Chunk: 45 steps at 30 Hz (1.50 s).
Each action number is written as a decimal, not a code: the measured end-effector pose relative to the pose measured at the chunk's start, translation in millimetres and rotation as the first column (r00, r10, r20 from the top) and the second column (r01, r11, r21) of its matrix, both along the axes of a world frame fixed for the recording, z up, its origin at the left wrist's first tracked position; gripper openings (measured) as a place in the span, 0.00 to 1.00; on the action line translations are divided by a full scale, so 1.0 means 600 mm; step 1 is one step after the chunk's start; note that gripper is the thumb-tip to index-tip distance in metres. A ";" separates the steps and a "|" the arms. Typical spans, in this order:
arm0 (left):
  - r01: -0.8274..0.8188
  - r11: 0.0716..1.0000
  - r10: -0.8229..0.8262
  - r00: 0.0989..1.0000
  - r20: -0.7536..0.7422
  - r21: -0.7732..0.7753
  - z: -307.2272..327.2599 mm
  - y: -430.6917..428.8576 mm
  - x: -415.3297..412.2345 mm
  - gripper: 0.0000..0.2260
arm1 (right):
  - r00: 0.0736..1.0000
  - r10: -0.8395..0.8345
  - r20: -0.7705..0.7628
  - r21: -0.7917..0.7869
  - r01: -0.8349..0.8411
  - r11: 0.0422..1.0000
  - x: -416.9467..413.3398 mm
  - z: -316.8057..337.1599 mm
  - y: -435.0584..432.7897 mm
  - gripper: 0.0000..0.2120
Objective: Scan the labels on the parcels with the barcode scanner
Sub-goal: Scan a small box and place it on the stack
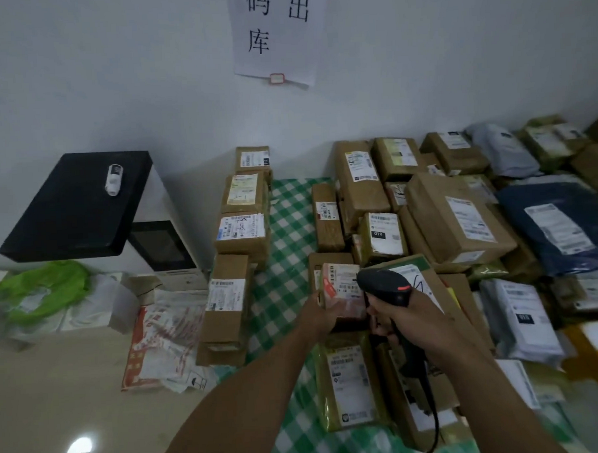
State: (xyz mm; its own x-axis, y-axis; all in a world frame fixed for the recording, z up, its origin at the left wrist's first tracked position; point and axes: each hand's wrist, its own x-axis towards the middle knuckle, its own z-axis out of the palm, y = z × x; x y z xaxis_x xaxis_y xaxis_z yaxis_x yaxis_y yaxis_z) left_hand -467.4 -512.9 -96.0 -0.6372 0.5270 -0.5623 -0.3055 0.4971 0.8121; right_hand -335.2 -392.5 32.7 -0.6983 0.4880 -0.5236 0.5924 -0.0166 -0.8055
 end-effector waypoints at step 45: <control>-0.376 0.824 0.534 0.765 -0.359 0.424 0.165 -0.199 -0.053 0.39 | 0.929 0.312 -0.197 0.101 -0.298 0.949 -0.111 0.123 -0.143 0.12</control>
State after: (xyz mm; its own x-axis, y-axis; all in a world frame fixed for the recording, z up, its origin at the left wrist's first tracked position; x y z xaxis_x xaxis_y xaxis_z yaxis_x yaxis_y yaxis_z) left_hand -499.4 -632.6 3.3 -0.9795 0.2007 -0.0149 0.0037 0.0924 0.9957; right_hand -402.0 -478.3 106.3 -0.9087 0.2637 -0.3237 0.3794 0.1976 -0.9039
